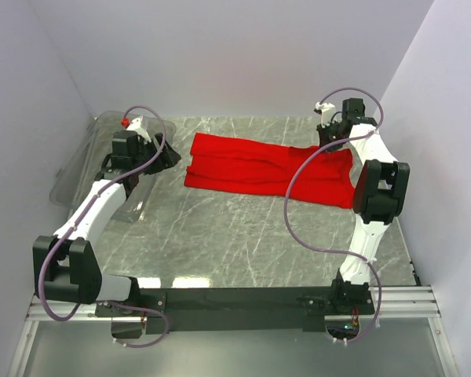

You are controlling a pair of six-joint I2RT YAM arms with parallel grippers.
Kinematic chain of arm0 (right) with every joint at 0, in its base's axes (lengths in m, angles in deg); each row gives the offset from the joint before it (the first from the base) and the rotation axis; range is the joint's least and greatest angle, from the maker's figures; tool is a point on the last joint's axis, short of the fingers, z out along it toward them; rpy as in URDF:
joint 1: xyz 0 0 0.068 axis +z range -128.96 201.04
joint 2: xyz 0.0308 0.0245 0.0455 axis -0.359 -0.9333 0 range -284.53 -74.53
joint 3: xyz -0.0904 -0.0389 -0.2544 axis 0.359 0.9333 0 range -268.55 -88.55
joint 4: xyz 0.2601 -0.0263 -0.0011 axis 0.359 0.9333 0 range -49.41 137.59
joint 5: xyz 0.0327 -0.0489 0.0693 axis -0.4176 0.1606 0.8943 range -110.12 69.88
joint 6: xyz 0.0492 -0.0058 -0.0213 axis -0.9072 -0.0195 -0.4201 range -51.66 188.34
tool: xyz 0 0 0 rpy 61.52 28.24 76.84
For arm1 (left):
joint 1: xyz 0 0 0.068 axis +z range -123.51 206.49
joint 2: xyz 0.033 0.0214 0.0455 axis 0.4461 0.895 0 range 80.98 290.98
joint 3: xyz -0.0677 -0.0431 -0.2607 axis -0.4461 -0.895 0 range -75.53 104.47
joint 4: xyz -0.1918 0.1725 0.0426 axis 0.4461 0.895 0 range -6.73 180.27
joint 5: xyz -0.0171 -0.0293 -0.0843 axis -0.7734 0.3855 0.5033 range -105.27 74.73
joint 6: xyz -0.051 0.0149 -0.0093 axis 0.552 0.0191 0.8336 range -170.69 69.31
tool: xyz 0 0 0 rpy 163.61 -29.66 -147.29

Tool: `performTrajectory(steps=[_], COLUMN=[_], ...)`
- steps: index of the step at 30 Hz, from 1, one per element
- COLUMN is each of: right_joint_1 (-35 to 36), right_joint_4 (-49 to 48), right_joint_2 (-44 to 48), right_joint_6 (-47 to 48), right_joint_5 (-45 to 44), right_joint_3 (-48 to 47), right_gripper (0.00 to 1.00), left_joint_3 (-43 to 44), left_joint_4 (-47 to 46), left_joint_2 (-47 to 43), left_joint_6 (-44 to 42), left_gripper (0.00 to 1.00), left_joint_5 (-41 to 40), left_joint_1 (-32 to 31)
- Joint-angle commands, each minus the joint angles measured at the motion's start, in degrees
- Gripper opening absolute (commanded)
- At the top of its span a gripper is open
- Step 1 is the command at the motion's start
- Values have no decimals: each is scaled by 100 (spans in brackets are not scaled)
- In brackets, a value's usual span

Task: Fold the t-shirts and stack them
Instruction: Fold the tshirt

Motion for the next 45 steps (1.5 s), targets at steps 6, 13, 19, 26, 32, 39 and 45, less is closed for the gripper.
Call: performTrajectory(steps=[6, 13, 19, 26, 32, 39, 45], right_joint_1=[99, 117, 161, 170, 135, 29, -226], right_joint_4=[-387, -713, -651, -1081, -1187, -574, -36], right_joint_2=[-47, -82, -266, -188, -12, 305, 191], right_joint_6=[-241, -417, -478, -830, -830, -155, 364], right_joint_5=[-169, -406, -520, -1065, -1180, -415, -64], right_joint_3=[-273, -307, -527, -457, -449, -299, -193], right_gripper=[0, 0, 15, 42, 46, 47, 48], left_joint_3=[49, 67, 75, 93, 146, 146, 111], left_joint_4=[-126, -117, -152, -117, -126, -126, -161], left_joint_2=[24, 51, 59, 60, 103, 95, 121], left_joint_6=[36, 36, 62, 53, 36, 27, 36], left_gripper=[77, 77, 77, 77, 77, 77, 77], left_joint_5=[188, 232, 232, 250, 276, 311, 355], left_joint_1=[20, 20, 20, 20, 20, 20, 20])
